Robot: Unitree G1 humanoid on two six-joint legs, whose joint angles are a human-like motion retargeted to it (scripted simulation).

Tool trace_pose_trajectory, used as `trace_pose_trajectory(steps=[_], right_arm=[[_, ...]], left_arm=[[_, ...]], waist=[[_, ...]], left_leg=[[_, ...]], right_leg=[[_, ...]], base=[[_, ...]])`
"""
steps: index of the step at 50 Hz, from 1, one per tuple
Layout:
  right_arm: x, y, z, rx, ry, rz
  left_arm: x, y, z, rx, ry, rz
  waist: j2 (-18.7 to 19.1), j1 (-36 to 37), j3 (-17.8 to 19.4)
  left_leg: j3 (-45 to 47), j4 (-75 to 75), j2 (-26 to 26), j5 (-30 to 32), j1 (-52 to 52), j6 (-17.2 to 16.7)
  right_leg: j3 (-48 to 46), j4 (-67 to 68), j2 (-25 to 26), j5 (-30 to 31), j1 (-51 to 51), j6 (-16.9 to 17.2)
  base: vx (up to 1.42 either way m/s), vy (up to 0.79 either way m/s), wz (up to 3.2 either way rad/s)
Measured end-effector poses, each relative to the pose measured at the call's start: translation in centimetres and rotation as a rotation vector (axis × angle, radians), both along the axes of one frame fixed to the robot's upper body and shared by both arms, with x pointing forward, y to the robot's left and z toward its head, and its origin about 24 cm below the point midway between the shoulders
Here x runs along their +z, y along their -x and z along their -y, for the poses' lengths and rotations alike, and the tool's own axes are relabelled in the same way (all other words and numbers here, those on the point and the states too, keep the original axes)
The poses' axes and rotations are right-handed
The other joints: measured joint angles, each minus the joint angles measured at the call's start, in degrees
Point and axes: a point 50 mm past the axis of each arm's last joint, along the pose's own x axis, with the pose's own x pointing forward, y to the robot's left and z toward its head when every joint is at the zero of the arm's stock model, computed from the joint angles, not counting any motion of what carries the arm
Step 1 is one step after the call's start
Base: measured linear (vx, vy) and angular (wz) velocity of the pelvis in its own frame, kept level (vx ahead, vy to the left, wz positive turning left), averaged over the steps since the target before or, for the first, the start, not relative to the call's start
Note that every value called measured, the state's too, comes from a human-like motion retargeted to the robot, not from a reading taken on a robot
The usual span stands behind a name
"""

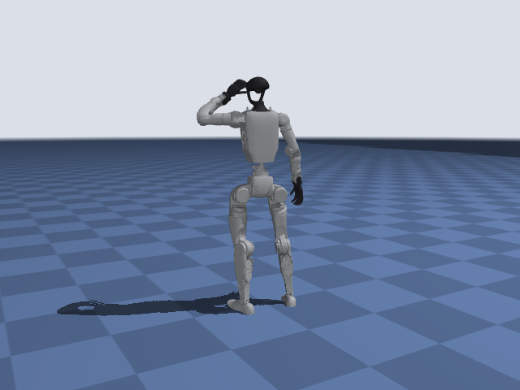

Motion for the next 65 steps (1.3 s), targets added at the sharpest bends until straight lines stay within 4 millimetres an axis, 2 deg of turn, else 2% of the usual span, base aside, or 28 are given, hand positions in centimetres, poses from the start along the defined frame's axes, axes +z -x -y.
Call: trace_pose_trajectory(steps=[34, 44, 49, 54, 58, 62, 65], right_arm=[[0.1, -0.4, 0.2, 0.001, 0.006, 0.016], [0.0, -0.5, -0.3, -0.002, 0.002, 0.021], [0.0, -0.9, -0.4, -0.008, 0.006, 0.032], [0.0, -1.4, -0.6, -0.004, -0.004, 0.039], [0.0, -2.0, -0.6, 0.011, -0.01, 0.048], [0.1, -2.5, -0.6, 0.025, -0.006, 0.061], [0.1, -2.7, -0.6, 0.023, 0.002, 0.071]], left_arm=[[-0.1, 0.2, -0.1, 0.02, 0.003, 0.019], [0.5, -1.2, -1.6, 0.063, 0.122, -0.019], [0.1, -2.3, -2.4, 0.066, 0.183, -0.079], [-1.5, -3.6, -3.2, 0.098, 0.199, -0.192], [-3.9, -5.1, -4.3, 0.164, 0.227, -0.318], [-8.0, -6.9, -6.3, 0.235, 0.311, -0.529], [-12.3, -8.6, -7.8, 0.261, 0.405, -0.777]], waist=[[0.1, 0.0, 0.1], [-0.4, 0.0, 0.4], [-0.7, -0.1, 0.7], [-1.0, -0.2, 1.1], [-0.9, -0.2, 1.7], [-0.6, -0.4, 2.1], [-0.4, -0.4, 2.3]], left_leg=[[0.0, 0.0, 0.1, -0.1, 0.1, 0.0], [-0.3, 0.0, 0.1, 0.0, 0.1, -0.1], [-0.3, 0.0, 0.1, 0.0, 0.1, -0.2], [-0.2, 0.0, 0.1, -0.1, 0.1, -0.2], [0.1, 0.0, 0.1, -0.1, 0.1, -0.2], [0.4, 0.0, 0.0, -0.2, 0.2, -0.1], [0.6, 0.0, -0.2, -0.2, 0.2, 0.0]], right_leg=[[0.0, 0.0, 0.1, -0.2, 0.1, -0.1], [-0.3, 0.0, 0.1, -0.4, 0.2, -0.2], [-0.4, 0.0, 0.1, -0.4, 0.3, -0.3], [-0.2, 0.1, 0.1, -0.4, 0.2, -0.3], [0.2, 0.2, 0.1, -0.5, 0.0, -0.2], [0.6, 0.3, 0.0, -0.5, -0.2, 0.0], [0.8, 0.4, -0.1, -0.5, -0.3, 0.2]], base=[[0.0, 0.0, 0.0], [0.0, 0.0, 0.0], [0.0, 0.0, 0.0], [0.0, 0.0, 0.0], [0.0, 0.0, 0.0], [0.0, 0.0, 0.0], [0.0, 0.0, 0.0]])
